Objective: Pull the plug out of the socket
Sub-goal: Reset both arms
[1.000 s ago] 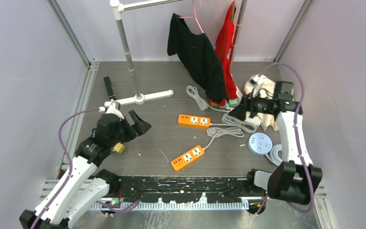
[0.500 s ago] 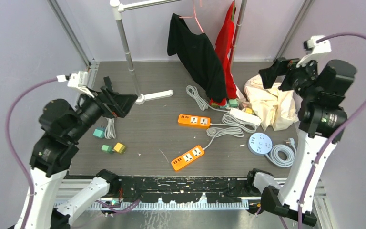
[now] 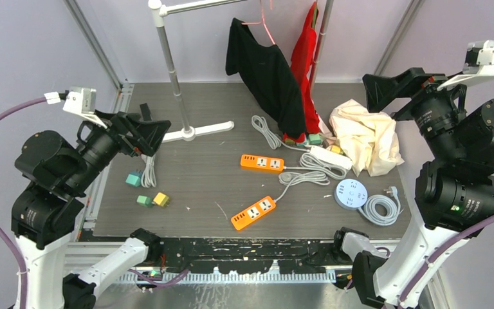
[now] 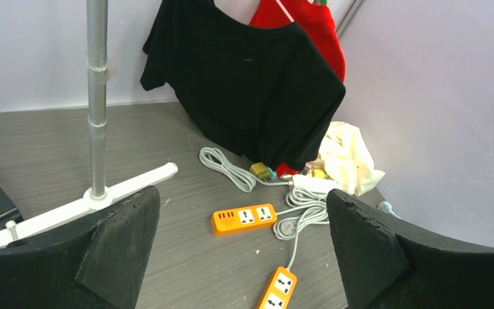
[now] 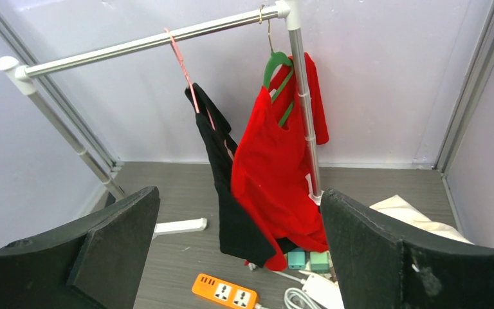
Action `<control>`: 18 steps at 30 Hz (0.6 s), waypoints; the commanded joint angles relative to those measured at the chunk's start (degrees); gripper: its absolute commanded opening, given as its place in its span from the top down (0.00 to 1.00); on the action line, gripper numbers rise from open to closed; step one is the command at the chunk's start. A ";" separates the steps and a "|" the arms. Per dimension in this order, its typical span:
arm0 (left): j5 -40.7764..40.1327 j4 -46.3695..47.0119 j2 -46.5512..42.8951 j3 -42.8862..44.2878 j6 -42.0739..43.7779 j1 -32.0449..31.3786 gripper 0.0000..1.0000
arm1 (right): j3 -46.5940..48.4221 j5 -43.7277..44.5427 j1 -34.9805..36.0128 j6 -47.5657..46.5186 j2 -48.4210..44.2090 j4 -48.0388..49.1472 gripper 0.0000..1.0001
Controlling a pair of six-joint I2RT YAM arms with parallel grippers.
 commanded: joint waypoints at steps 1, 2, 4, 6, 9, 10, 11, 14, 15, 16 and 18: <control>-0.60 -0.54 0.44 3.61 1.93 0.24 0.01 | 2.75 2.07 -0.09 4.68 1.70 -0.25 0.00; -0.60 -0.87 0.43 3.90 2.06 0.24 0.01 | 2.87 2.09 -0.12 5.19 1.78 -0.26 0.00; -0.59 -1.38 0.23 4.10 2.14 0.24 0.01 | 2.82 2.33 -0.09 5.85 1.87 -0.22 0.00; -0.52 -1.42 -0.15 3.62 2.25 0.24 0.01 | 2.36 2.54 -0.08 5.86 1.54 -0.18 0.00; -0.43 -1.33 -0.73 2.95 2.20 0.19 0.01 | 1.71 2.87 -0.09 5.31 0.96 -0.35 0.00; -0.43 -1.33 -0.82 2.86 2.20 0.23 0.01 | 1.47 2.88 -0.07 5.14 0.74 -0.37 0.00; -0.40 -1.33 -0.93 2.81 2.27 0.23 0.01 | 1.24 2.96 -0.07 5.06 0.56 -0.37 0.00; -0.34 -1.33 -1.12 2.75 2.29 0.24 0.01 | 0.43 3.05 -0.08 5.14 0.09 -0.03 0.00; -0.27 -1.39 -1.11 2.74 2.33 0.24 0.01 | 0.15 3.13 -0.07 5.22 -0.07 0.07 0.00; -0.25 -1.45 -1.10 2.70 2.31 0.24 0.01 | -0.26 3.15 -0.10 5.24 -0.32 0.14 0.00; -0.16 -1.51 -1.25 2.58 2.42 0.21 0.01 | -0.67 3.14 -0.07 5.24 -0.50 0.17 0.00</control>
